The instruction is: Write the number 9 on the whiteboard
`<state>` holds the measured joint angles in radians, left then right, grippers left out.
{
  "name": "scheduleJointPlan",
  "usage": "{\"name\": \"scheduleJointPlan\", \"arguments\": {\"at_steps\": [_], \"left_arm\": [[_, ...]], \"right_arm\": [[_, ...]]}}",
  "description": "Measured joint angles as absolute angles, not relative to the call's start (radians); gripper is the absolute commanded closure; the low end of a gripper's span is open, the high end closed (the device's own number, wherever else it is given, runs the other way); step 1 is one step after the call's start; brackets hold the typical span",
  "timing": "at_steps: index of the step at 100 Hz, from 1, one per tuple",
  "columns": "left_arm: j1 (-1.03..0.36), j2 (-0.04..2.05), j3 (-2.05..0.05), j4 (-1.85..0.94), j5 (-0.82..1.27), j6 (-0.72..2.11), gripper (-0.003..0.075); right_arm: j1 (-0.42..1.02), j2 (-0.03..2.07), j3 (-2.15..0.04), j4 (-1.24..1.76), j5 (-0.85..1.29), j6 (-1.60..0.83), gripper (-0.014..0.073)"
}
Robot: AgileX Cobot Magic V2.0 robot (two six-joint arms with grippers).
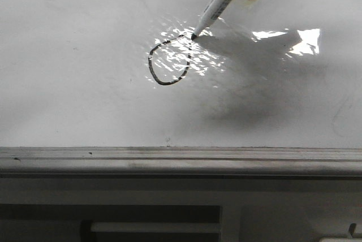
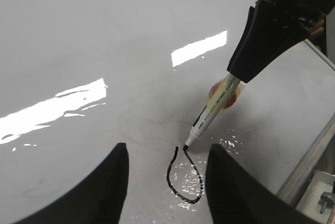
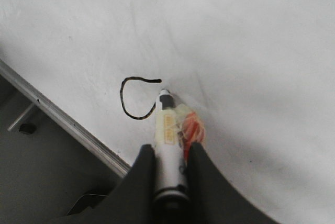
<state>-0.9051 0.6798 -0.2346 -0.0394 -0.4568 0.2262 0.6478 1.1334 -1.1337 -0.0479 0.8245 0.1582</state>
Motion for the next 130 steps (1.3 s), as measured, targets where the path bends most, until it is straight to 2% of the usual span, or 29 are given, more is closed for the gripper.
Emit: {"name": "scheduleJointPlan", "arguments": {"at_steps": [20, 37, 57, 81, 104, 130], "left_arm": [[-0.905, 0.680, -0.235, -0.045, -0.457, 0.226, 0.0399], [-0.905, 0.680, -0.235, -0.046, -0.451, 0.226, 0.0399], [-0.905, 0.680, -0.233, -0.047, -0.356, 0.226, 0.0393], [-0.960, 0.786, -0.233, 0.035, -0.352, 0.226, 0.0393], [-1.065, 1.027, -0.239, 0.055, -0.552, 0.226, 0.0393], [-1.081, 1.192, -0.245, 0.057, -0.729, 0.226, 0.0398]], "right_arm": [[0.646, 1.133, -1.113, -0.029, 0.822, 0.160, 0.0652], [0.666, 1.125, -0.986, 0.054, 0.823, 0.164, 0.0652], [0.671, 1.108, -0.963, 0.088, 0.832, 0.164, 0.0655], [0.765, 1.049, -0.962, 0.072, 0.781, 0.164, 0.0655], [0.845, 1.060, -0.962, 0.116, 0.764, 0.164, 0.0655], [0.856, 1.077, -0.962, 0.164, 0.762, 0.164, 0.0655]]}}
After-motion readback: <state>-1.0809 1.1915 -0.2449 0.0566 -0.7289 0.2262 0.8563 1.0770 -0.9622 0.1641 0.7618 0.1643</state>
